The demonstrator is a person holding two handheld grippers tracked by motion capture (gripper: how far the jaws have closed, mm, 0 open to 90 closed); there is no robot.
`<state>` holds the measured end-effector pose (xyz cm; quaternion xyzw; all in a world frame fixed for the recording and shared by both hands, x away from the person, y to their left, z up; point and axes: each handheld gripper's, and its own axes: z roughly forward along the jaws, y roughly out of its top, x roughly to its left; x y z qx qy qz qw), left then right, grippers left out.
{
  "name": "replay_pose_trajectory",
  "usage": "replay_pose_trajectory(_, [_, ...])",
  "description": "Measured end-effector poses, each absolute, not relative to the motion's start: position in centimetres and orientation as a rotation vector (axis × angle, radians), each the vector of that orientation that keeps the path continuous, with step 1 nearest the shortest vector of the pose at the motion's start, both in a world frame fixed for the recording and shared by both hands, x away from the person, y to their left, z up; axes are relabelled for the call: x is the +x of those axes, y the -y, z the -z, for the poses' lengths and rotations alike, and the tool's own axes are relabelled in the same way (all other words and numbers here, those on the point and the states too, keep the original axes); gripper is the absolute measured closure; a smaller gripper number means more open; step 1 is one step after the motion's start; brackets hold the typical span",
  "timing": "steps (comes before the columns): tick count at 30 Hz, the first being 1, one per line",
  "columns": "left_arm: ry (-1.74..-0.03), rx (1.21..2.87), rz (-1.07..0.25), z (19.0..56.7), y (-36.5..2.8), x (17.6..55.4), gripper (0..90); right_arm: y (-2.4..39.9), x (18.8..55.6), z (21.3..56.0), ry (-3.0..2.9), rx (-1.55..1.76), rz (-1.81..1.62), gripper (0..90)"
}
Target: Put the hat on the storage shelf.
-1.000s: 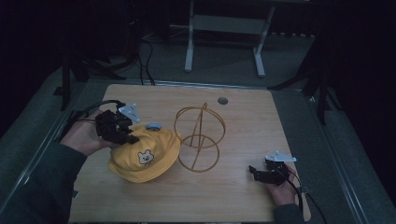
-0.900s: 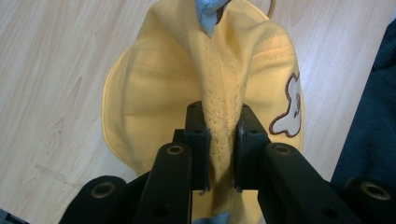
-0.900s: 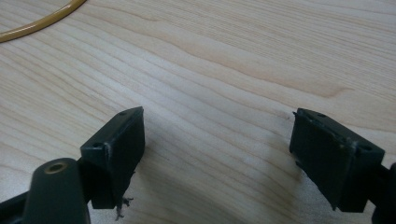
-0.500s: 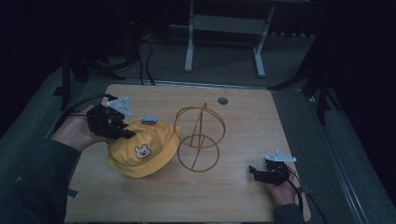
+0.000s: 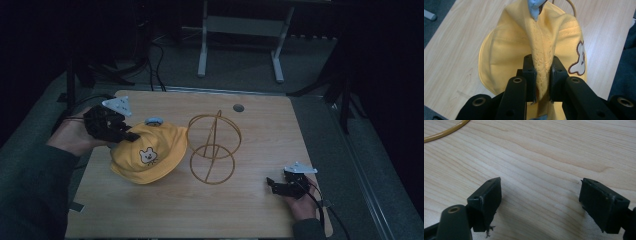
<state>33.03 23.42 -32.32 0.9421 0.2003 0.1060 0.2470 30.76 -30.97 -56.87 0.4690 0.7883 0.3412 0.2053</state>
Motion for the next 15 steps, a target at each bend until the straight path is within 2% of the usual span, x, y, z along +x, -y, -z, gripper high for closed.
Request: replay_pose_trajectory(15, [-0.553, 2.484, -0.296, 30.6, -25.0, 33.1, 78.6, 31.0, 30.8, 56.9, -2.197, 1.307, -0.951, 18.0])
